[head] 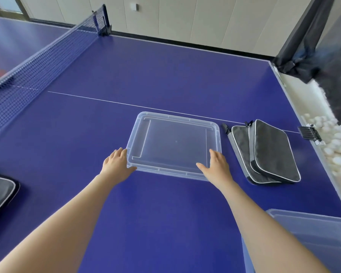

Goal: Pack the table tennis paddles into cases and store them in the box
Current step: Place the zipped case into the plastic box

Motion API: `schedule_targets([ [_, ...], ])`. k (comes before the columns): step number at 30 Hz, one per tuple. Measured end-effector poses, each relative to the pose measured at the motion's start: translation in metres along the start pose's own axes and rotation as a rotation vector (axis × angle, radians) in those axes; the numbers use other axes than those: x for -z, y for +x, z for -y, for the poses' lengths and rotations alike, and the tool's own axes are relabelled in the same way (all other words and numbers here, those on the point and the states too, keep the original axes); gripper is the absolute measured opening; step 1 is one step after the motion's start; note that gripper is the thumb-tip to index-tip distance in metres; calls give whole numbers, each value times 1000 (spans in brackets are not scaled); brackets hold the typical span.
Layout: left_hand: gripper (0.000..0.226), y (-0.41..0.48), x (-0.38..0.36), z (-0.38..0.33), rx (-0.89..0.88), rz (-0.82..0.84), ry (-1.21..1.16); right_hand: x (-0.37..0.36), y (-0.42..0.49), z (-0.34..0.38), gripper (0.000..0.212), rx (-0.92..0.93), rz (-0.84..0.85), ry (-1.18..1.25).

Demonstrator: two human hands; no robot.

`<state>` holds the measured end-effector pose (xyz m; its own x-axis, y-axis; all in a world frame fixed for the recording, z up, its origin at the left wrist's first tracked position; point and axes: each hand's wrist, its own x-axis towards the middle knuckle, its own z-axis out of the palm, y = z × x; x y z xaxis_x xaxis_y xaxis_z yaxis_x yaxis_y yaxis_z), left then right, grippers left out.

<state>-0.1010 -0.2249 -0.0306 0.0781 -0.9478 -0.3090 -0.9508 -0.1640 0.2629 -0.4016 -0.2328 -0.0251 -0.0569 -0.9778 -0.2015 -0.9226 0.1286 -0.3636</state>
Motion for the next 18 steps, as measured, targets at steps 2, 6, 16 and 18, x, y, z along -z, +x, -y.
schedule_targets([
  [2,75,-22,5,7,-18,5,41,4,-21,13,73,60,3,-59],
  [6,74,-68,13,24,-42,27,170,3,-62,40,70,179,55,-160],
  [16,69,-215,11,79,184,-28,134,-30,-146,120,74,475,265,-287],
  [18,70,-244,5,95,267,-38,91,-44,-160,137,74,551,308,-306],
])
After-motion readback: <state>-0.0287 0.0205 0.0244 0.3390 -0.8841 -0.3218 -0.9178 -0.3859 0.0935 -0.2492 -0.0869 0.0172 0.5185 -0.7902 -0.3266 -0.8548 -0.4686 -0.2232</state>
